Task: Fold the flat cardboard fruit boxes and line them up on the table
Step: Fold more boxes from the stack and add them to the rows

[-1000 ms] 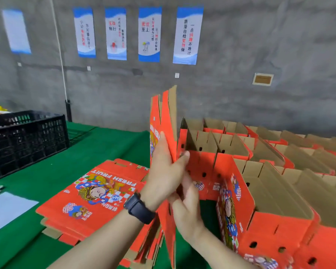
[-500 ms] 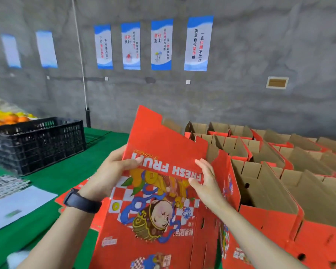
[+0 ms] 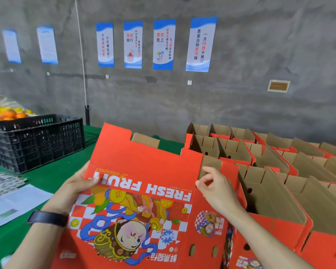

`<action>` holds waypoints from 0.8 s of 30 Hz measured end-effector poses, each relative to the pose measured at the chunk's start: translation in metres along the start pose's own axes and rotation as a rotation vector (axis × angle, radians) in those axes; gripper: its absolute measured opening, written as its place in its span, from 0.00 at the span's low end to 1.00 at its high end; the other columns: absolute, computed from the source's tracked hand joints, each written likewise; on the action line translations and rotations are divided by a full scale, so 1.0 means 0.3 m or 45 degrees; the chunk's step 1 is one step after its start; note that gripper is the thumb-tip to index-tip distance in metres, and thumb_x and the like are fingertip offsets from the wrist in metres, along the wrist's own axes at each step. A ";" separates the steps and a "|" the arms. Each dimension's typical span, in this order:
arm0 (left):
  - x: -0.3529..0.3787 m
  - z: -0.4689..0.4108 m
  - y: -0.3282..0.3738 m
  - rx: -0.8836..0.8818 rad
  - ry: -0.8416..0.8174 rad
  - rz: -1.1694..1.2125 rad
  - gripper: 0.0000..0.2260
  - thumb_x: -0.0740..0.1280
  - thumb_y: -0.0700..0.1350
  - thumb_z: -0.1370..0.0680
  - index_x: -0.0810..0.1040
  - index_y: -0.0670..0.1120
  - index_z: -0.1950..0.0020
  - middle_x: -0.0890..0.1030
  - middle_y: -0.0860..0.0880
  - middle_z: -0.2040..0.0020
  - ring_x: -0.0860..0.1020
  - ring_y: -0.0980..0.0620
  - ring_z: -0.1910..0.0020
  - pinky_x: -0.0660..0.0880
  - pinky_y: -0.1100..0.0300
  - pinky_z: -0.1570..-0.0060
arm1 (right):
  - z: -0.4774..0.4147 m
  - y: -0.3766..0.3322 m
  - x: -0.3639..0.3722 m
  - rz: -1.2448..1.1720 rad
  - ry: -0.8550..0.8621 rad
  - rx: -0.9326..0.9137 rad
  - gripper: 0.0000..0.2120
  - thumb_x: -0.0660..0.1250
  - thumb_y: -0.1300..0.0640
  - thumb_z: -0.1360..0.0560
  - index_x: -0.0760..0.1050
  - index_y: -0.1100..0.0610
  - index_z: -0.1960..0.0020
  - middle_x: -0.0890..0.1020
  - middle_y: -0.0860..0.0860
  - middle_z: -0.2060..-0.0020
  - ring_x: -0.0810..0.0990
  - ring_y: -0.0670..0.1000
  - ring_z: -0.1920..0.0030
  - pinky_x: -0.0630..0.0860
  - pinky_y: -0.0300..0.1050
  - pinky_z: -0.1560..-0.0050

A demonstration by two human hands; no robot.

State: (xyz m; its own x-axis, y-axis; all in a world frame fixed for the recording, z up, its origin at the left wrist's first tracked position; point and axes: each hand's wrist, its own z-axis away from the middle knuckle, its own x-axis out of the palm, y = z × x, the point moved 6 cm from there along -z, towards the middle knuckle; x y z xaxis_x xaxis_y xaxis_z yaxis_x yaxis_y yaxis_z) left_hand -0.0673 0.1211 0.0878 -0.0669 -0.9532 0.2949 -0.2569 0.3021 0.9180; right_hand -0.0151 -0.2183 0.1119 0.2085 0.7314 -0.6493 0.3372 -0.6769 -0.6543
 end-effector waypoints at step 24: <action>0.080 -0.278 -0.125 0.009 -0.469 -0.179 0.18 0.67 0.29 0.32 0.82 0.46 0.48 0.83 0.43 0.51 0.81 0.48 0.55 0.78 0.56 0.55 | 0.228 0.047 -0.042 -0.134 -0.020 0.347 0.04 0.58 0.50 0.20 0.64 0.43 0.48 0.83 0.52 0.73 0.81 0.49 0.73 0.73 0.34 0.70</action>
State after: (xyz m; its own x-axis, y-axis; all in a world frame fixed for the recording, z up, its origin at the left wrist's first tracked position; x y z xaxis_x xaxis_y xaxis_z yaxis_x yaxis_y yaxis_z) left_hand 0.0211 0.0879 0.0824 -0.3719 -0.9269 0.0503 -0.2944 0.1692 0.9406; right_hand -0.0758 -0.2428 0.0843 0.1703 0.7990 -0.5767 0.0964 -0.5960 -0.7972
